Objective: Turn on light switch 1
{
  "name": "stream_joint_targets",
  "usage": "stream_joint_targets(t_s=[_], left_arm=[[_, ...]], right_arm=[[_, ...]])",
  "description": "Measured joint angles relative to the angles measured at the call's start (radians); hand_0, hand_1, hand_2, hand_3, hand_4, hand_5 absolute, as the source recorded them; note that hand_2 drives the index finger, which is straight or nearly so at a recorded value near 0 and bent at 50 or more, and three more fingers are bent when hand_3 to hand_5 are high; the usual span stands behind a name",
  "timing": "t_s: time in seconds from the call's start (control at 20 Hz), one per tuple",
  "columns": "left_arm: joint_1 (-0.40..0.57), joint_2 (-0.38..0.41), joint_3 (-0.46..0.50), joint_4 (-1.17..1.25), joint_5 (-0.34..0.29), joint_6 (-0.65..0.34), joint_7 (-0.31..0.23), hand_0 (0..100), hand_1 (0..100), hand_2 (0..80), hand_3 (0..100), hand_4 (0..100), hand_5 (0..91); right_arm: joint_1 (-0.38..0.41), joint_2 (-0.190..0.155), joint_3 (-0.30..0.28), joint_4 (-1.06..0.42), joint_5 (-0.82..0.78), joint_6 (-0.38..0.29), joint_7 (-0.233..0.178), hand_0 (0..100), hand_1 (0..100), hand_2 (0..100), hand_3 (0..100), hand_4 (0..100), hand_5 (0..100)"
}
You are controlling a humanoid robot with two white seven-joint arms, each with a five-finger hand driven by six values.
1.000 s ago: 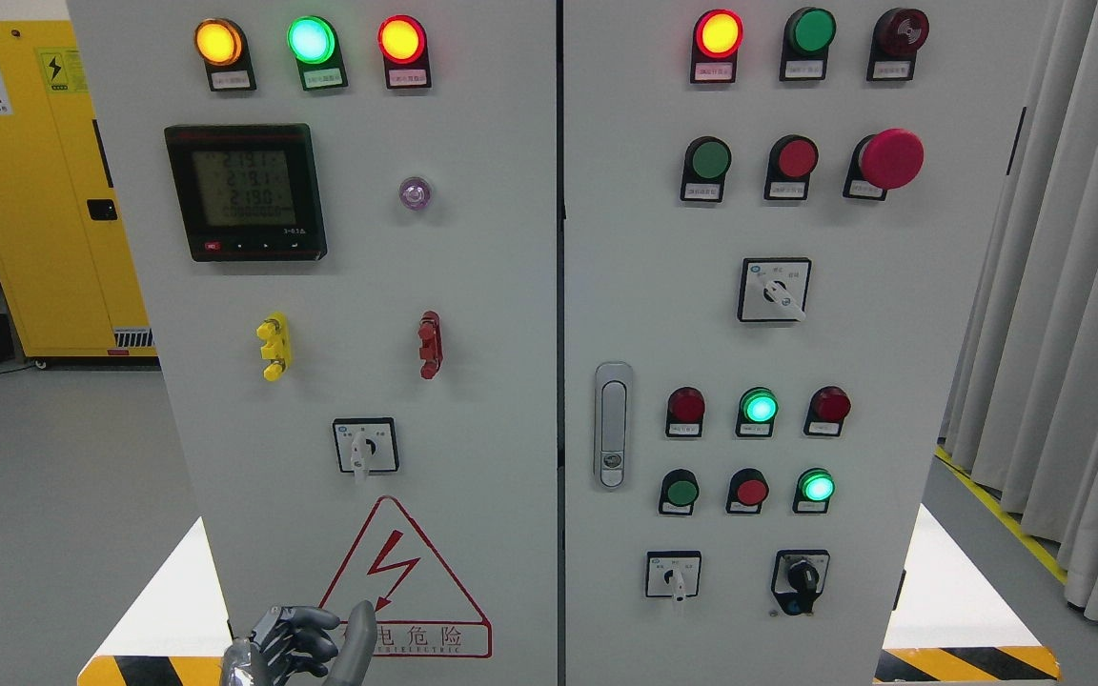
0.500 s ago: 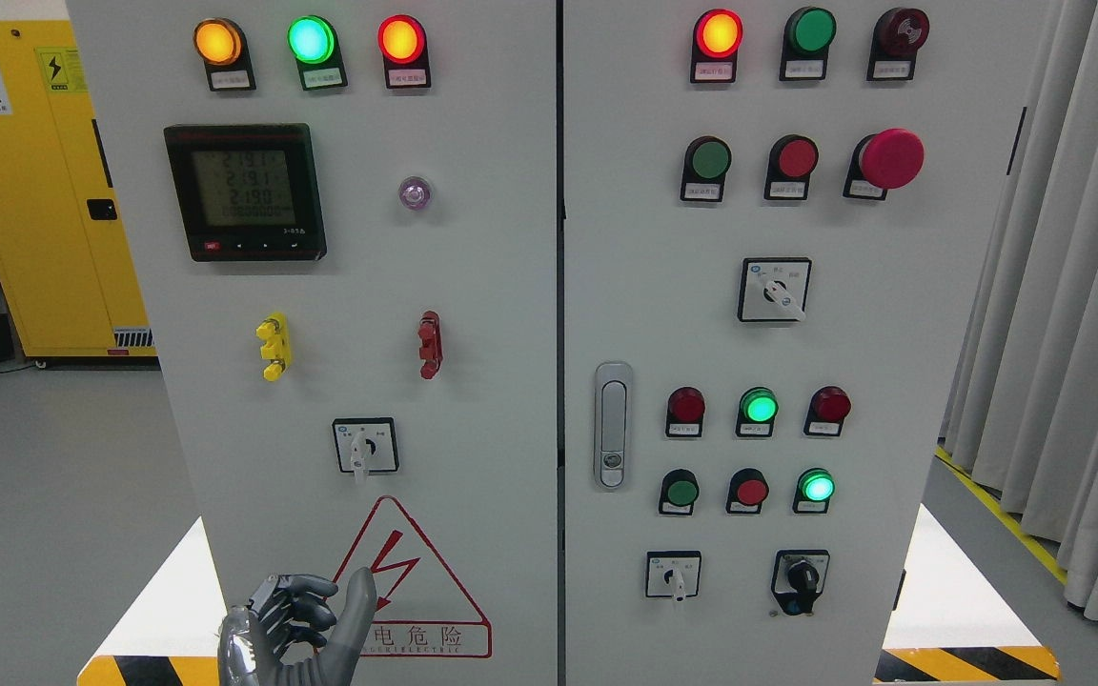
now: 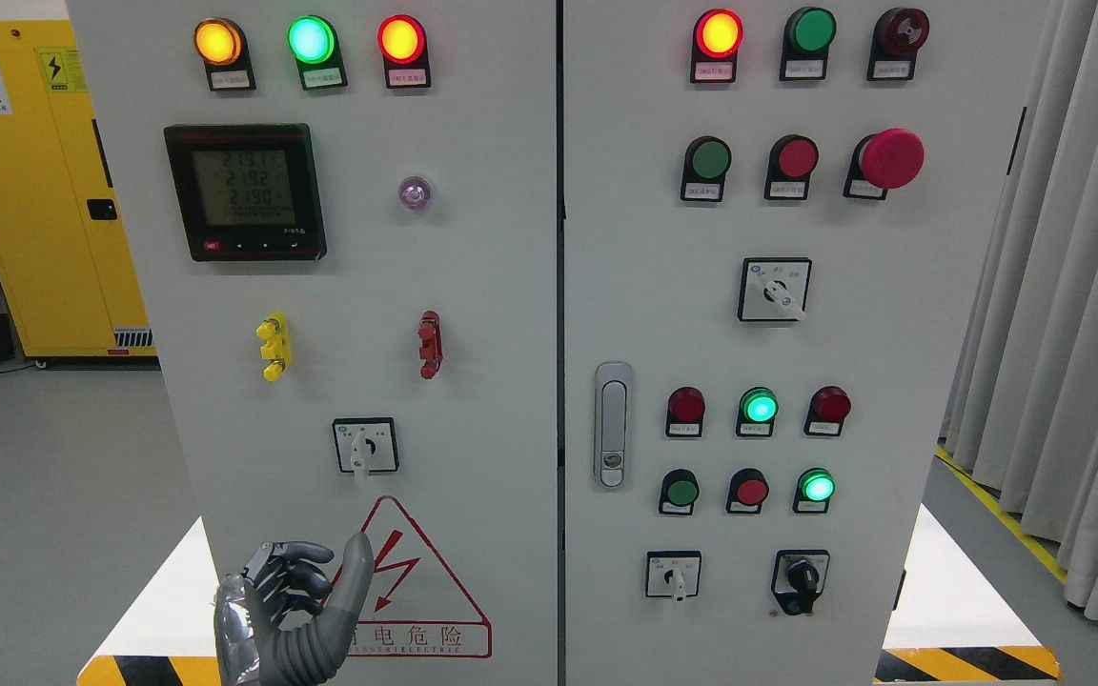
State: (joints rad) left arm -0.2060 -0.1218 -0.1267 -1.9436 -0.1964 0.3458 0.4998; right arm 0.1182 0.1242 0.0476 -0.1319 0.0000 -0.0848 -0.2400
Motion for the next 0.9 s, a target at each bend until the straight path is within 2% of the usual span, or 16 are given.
stream_joint_targets(t_s=[0.4, 0.9], left_arm=[[-0.039, -0.005, -0.001, -0.015, -0.005, 0.053, 0.002, 13, 70, 62.0, 89, 83, 72.9], [-0.077, -0.011, -0.002, -0.026, -0.065, 0.094, 0.005, 14, 71, 62.0, 90, 83, 73.0]], right_arm=[[0.000, 0.000, 0.000, 0.000, 0.000, 0.000, 0.000, 0, 50, 4, 0, 0, 0], [0.000, 0.000, 0.000, 0.000, 0.000, 0.000, 0.000, 0, 50, 4, 0, 0, 0]])
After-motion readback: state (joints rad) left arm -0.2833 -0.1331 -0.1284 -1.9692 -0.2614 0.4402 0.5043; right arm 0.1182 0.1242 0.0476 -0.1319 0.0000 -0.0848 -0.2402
